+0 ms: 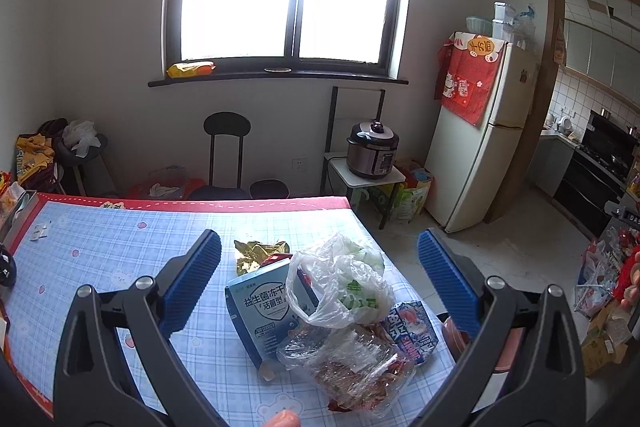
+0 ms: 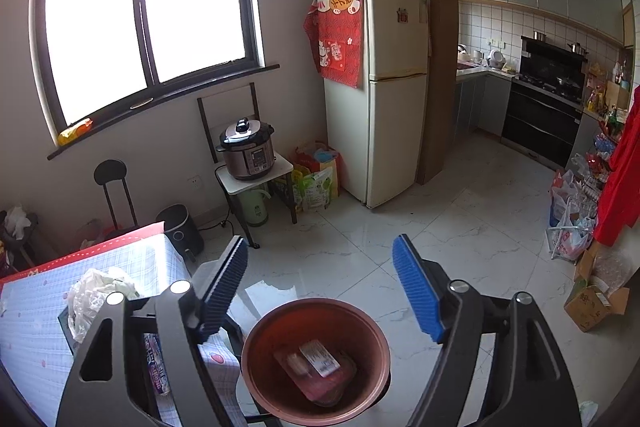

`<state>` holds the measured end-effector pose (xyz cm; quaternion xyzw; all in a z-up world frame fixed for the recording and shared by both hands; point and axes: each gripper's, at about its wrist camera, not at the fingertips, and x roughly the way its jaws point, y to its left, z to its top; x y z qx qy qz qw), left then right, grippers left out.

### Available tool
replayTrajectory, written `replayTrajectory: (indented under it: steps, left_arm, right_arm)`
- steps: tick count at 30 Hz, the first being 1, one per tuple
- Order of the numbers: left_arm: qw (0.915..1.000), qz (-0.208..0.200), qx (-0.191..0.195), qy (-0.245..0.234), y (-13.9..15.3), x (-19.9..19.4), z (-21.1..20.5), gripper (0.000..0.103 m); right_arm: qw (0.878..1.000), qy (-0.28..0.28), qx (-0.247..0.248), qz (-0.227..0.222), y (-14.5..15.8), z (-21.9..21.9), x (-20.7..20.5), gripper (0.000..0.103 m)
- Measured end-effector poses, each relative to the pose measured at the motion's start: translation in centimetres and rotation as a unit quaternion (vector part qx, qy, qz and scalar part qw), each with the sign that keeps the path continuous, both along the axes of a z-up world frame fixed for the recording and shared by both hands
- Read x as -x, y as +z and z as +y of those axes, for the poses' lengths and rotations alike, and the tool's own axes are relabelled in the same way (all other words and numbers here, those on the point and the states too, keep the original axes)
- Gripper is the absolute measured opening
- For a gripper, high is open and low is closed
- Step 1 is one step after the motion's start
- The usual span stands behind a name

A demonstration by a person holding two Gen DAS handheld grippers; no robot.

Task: Collect trash
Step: 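Return both tools to the table toward the clear plastic clamshell box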

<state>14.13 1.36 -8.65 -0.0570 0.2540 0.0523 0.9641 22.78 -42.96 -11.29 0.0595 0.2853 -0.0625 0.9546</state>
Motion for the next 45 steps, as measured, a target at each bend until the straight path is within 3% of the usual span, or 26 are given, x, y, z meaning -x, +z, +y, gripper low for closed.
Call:
replayTrajectory:
  steps: [2,14,22,29,35,45]
  left_arm:
    - [1.0,0.001,0.002,-0.004,0.1,-0.1,-0.1,0.097]
    - [0.9999,0.012,-0.01,0.005,0.7,1.1,-1.6,0.097]
    - [0.9973,0.014,-0.024,0.068,-0.4,3.5,-3.1,0.097]
    - [0.9916,0.047,-0.015,0.12,-2.3,5.7,-3.0,0.097]
    - [0.9883,0.06,-0.01,0.14,-3.4,7.7,-0.9,0.097]
    - [0.9865,0.059,0.027,0.151,-4.2,11.1,6.7,0.097]
  right_arm:
    - [1.0,-0.001,0.003,-0.001,0.6,0.3,0.7,0.098]
    - [0.998,0.026,-0.014,0.049,-1.2,0.6,3.6,0.098]
    - [0.996,0.049,0.0,0.069,-3.2,-0.5,3.3,0.098]
    - [0.992,0.083,0.007,0.097,-4.8,0.1,1.8,0.098]
    - [0.989,0.099,0.006,0.113,-5.7,2.6,1.5,0.098]
    - [0.983,0.139,0.029,0.118,-5.6,11.8,2.5,0.098]
